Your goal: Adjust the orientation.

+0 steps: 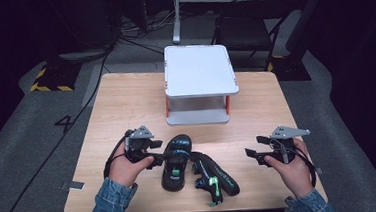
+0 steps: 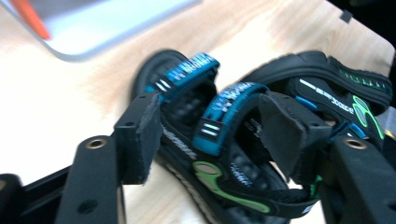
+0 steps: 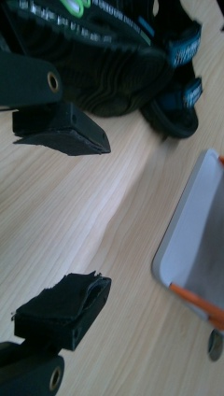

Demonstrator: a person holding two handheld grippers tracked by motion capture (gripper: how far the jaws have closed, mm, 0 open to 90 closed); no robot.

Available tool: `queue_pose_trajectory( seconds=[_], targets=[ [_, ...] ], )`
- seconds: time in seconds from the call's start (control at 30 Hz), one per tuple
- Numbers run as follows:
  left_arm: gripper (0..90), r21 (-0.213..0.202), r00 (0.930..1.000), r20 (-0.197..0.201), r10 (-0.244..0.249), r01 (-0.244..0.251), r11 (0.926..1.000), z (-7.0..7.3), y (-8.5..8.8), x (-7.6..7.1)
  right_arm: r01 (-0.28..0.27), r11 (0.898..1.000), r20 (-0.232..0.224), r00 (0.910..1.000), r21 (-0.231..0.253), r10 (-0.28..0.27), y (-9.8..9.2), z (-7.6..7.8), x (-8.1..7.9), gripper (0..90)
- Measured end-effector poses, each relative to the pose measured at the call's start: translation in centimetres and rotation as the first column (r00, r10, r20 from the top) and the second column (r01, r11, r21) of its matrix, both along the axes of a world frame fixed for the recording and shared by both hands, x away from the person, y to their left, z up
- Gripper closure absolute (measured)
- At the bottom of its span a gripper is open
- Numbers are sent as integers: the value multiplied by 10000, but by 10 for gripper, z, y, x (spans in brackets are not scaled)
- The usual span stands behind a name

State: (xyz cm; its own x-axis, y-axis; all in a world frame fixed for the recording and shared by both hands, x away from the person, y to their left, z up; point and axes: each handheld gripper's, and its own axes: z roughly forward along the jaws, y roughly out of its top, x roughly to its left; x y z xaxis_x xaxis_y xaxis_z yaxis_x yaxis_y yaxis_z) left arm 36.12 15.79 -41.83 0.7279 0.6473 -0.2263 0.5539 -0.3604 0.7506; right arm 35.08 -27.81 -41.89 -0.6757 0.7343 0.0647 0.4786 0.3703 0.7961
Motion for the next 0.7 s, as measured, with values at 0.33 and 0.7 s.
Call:
queue_pose_trajectory(
  seconds=[0.33,0.7],
  targets=[
    [295,1988,9762,1227,1787,-2006,9593,-2,18,-4,-1578,9869,11,9875,325,1578,54,-3,-12,357],
    [293,2011,9781,1027,1813,-1989,9592,-8,23,-8,-3246,9435,-390,9457,-671,3226,102,-22,-24,396]
  ],
)
